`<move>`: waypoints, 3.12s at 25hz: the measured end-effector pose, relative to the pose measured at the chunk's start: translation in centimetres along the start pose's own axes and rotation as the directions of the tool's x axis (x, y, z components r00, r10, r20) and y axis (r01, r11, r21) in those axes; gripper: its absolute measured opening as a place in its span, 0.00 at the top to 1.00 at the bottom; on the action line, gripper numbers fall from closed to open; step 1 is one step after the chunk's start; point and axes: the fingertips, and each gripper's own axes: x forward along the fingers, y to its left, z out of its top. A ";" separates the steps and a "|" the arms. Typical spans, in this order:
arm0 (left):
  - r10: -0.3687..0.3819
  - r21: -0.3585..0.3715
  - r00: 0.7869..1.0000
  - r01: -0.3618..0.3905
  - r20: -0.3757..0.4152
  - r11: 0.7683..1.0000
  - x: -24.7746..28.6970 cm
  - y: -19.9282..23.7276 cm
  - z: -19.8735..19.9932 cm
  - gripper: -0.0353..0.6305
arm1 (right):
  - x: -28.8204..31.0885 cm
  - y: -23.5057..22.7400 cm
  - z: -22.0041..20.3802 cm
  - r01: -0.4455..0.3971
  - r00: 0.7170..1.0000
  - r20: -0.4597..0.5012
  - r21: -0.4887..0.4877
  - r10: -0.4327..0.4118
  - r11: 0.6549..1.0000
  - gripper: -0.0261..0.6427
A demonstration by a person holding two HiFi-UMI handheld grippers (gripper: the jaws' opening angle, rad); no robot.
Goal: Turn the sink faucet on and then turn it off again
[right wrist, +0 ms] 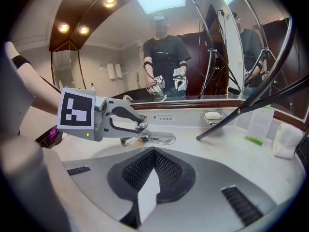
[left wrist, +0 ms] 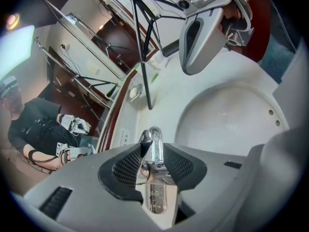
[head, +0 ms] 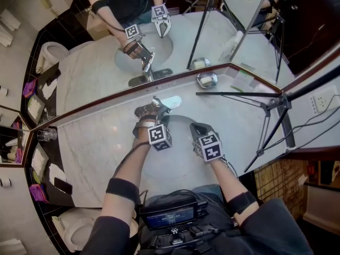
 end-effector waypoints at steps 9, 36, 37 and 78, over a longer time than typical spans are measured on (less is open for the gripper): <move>-0.008 -0.002 1.000 0.008 -0.002 1.000 0.2 -0.4 0.2 0.76 | 0.2 -0.2 -0.3 -0.004 1.000 -0.002 -0.003 0.004 1.000 0.93; 0.107 -0.447 0.987 -0.041 0.122 0.894 -11.6 1.4 -1.2 0.95 | -0.3 2.2 2.6 -0.047 0.998 0.040 -0.078 0.050 0.996 0.93; 0.115 -0.500 0.985 -0.034 0.132 0.865 -12.3 1.4 -1.4 0.95 | -0.4 2.3 2.9 -0.049 0.998 0.043 -0.082 0.052 0.995 0.93; 0.363 -0.953 0.919 0.042 0.155 0.301 -22.2 -0.5 -7.6 0.95 | -1.8 5.1 4.1 -0.076 0.995 0.048 -0.276 0.093 0.958 0.93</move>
